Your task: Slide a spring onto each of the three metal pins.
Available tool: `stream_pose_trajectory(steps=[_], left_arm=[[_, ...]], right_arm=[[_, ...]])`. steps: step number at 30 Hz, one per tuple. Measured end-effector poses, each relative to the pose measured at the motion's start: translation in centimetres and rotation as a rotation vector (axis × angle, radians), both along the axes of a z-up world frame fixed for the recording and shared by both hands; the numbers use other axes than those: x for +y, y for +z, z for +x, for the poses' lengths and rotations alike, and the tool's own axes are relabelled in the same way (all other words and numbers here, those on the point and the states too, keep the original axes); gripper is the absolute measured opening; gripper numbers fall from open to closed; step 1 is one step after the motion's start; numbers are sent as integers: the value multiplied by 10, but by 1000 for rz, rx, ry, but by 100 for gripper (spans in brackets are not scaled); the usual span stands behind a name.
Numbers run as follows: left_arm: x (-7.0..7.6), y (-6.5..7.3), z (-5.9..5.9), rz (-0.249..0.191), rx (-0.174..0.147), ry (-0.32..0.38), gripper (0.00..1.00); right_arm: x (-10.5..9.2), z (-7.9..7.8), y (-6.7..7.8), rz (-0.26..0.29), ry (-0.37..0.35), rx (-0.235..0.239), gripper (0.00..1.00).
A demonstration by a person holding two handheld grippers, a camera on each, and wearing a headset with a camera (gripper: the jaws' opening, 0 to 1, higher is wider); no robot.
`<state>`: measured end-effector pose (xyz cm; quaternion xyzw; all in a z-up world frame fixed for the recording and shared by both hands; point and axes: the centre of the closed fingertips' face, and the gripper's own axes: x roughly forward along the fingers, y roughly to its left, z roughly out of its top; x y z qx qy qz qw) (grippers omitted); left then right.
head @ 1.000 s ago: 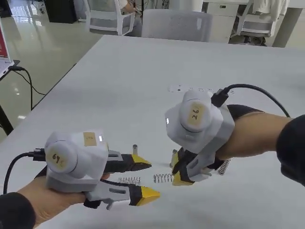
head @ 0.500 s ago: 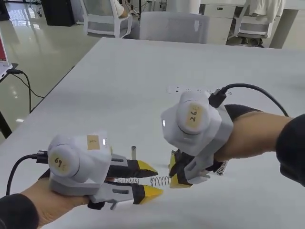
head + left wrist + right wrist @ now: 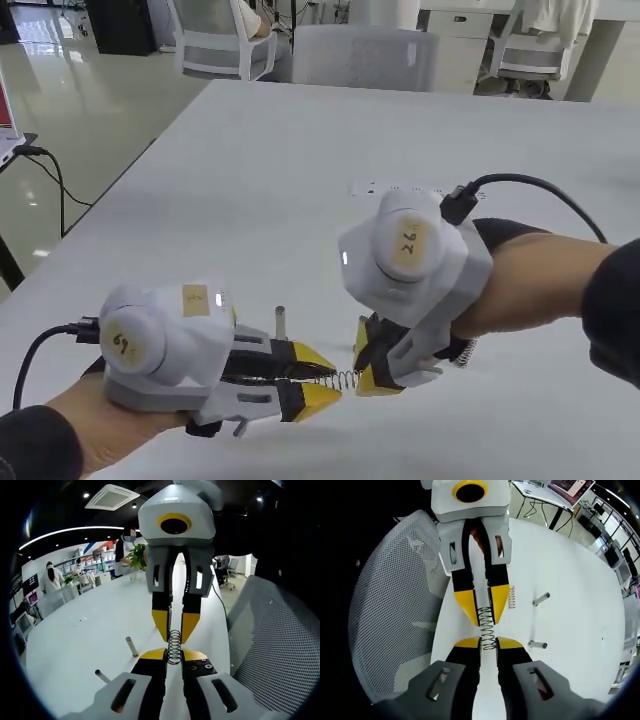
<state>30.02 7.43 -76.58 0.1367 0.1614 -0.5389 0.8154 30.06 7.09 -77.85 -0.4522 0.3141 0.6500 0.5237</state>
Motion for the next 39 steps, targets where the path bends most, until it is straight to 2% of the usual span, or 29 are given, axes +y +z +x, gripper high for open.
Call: stream_pose_trajectory(steps=[10, 16, 21, 26, 30, 39], left_arm=[[1, 4, 0, -16, -1, 0, 7], [-2, 12, -1, -40, -11, -6, 7], [-3, 13, 0, -41, -17, -5, 7], [-2, 9, 0, -30, -15, -5, 8], [-1, 8, 1, -20, -16, -4, 8], [-3, 6, 0, -19, -7, -10, 8]], right_arm=[[-3, 0, -5, -1, -9, 10, 17], [-4, 1, -9, 1, -17, 16, 16], [-5, 2, -9, 5, -10, 5, 14], [-4, 2, 0, 13, -19, 5, 13], [1, 0, 12, 46, -44, 31, 13], [12, -7, 26, 83, -27, 31, 13]])
